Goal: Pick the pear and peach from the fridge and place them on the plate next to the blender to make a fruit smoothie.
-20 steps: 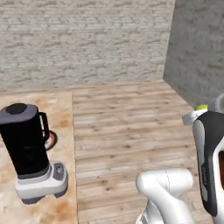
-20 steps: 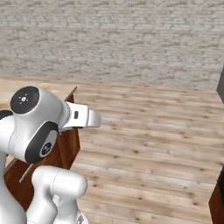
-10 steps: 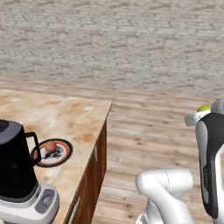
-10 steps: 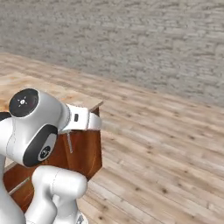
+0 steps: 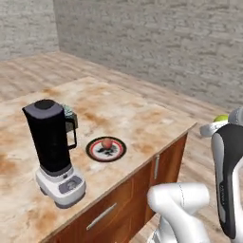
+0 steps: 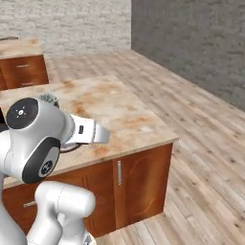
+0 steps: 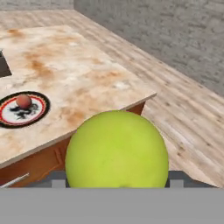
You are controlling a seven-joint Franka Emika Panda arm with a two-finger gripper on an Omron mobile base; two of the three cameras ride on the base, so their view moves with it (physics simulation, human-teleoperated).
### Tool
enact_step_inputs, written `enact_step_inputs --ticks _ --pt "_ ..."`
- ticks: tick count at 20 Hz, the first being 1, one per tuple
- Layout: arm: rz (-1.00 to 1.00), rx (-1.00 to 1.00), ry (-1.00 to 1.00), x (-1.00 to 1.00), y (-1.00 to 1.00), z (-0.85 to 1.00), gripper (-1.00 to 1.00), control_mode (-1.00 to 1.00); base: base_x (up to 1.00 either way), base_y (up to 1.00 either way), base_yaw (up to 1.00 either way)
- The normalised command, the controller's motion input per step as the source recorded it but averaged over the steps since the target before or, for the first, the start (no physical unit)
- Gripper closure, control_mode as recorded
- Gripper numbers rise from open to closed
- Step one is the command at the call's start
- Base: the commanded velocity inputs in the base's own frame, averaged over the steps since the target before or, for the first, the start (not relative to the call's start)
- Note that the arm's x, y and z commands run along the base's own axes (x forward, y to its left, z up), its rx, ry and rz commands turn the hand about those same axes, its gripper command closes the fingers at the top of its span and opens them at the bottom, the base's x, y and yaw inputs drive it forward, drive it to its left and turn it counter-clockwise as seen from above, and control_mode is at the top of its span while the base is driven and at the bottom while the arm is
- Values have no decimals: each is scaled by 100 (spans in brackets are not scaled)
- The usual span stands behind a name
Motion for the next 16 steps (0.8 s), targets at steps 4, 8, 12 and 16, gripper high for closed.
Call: enact_step_inputs --ticks 4,8,12,16 --pt "0 0 0 0 0 0 100 100 56 -26 87" --pt "0 0 0 0 0 0 100 100 52 -44 80" --pt "0 0 0 0 0 0 100 100 53 -22 72" --pt "5 -9 25 35 50 -33 100 -100 12 0 9"
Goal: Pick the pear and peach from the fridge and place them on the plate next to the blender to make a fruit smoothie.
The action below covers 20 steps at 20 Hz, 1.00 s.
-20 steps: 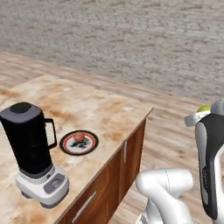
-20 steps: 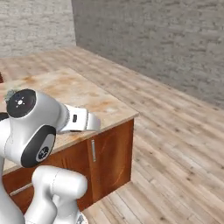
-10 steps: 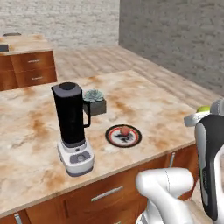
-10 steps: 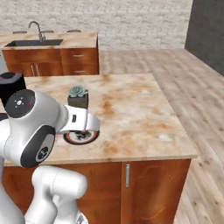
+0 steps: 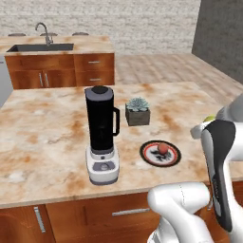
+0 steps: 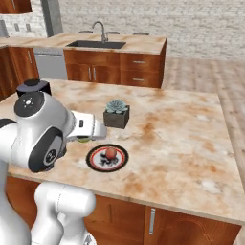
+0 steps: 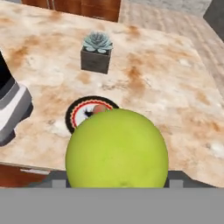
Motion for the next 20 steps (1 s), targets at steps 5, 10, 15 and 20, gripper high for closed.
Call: enact_step_inputs --ticks 5,10,15,20 --pt "1 -10 58 72 54 -80 100 -100 0 0 0" --pt "5 20 30 87 4 -100 100 -100 0 0 0" --pt "9 25 1 81 0 -89 100 -100 0 0 0" --pt "10 0 0 97 0 -85 100 -100 0 0 0"
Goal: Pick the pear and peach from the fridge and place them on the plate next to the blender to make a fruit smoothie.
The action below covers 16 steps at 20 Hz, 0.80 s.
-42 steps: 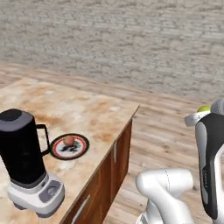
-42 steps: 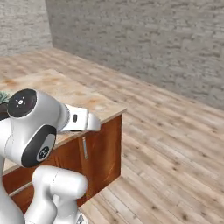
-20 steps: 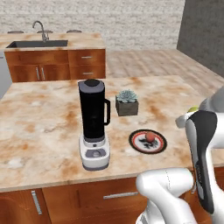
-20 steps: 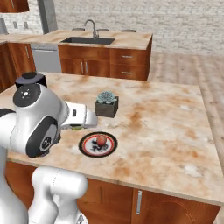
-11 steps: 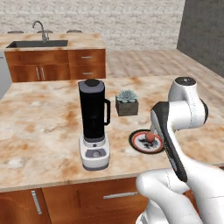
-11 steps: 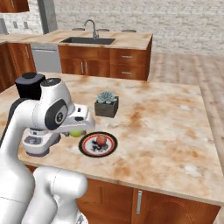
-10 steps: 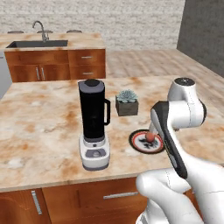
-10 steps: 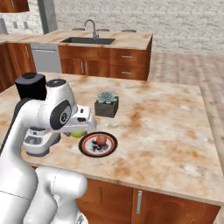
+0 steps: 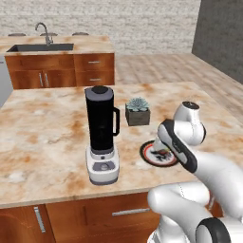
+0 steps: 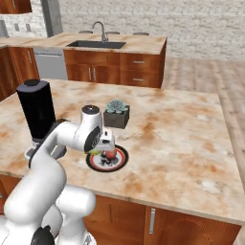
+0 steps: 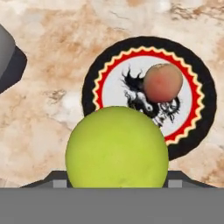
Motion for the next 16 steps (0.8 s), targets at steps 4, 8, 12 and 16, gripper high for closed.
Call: enact_step_inputs --ticks 4,8,12,16 --pt "9 0 1 86 0 -74 100 -100 0 0 0" --pt "5 0 -1 74 0 -59 -100 -100 0 0 0" --pt "0 0 0 27 0 -6 -100 -100 0 0 0" --pt "0 0 0 0 0 3 -100 -100 0 0 0"
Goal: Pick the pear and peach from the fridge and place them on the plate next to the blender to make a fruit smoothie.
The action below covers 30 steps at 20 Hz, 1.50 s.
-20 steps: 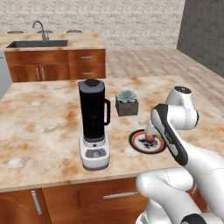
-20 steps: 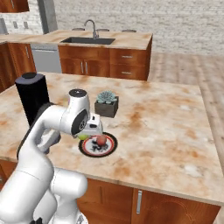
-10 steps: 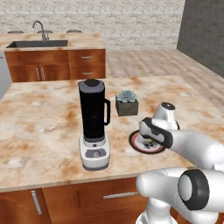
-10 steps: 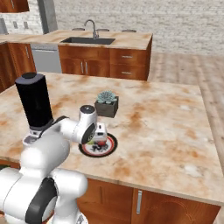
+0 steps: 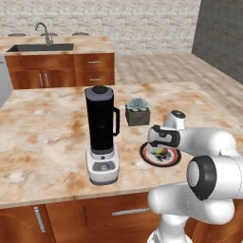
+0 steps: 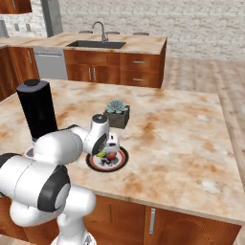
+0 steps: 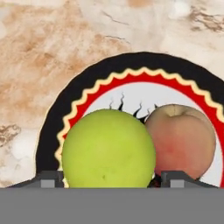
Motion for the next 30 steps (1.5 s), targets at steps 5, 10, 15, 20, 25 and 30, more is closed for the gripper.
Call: enact_step_inputs --ticks 5,10,15,20,25,30 --pt "0 0 -6 -40 0 25 -100 -100 0 0 0" --pt "0 0 -36 -98 -12 45 -100 -100 0 0 0" --pt "0 0 -55 -100 -48 19 -100 -100 0 0 0" --pt "0 0 -55 -100 -56 5 -100 -100 0 0 0" --pt "0 0 -54 -100 -53 51 -100 -100 0 0 0" --pt "0 2 -62 -97 -43 100 -100 -100 0 0 0"
